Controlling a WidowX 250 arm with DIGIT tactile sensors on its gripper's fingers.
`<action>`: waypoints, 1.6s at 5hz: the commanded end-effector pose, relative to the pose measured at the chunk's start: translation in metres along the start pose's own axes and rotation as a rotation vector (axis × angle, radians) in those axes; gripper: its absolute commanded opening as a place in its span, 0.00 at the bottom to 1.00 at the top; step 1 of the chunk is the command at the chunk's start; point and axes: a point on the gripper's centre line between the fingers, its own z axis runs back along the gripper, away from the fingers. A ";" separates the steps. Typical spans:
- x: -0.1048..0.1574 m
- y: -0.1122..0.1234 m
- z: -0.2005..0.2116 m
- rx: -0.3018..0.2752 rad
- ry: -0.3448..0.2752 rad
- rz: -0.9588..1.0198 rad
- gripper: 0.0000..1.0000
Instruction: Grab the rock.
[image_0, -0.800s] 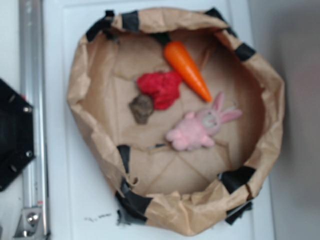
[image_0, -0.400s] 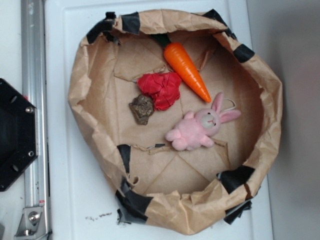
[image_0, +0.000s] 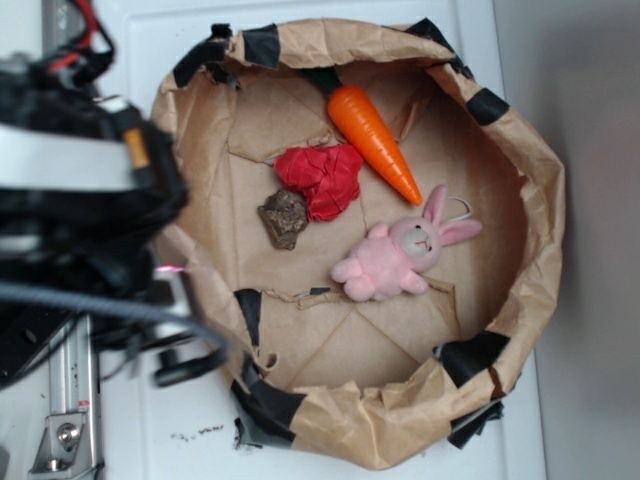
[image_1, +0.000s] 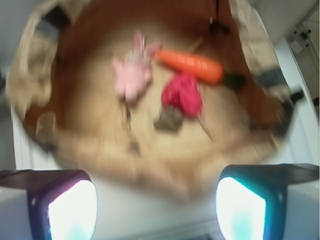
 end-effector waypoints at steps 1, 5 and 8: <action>0.057 0.018 -0.068 0.033 -0.015 0.268 1.00; 0.049 0.037 -0.106 0.074 0.032 0.266 1.00; 0.019 0.040 -0.132 0.050 0.090 0.280 1.00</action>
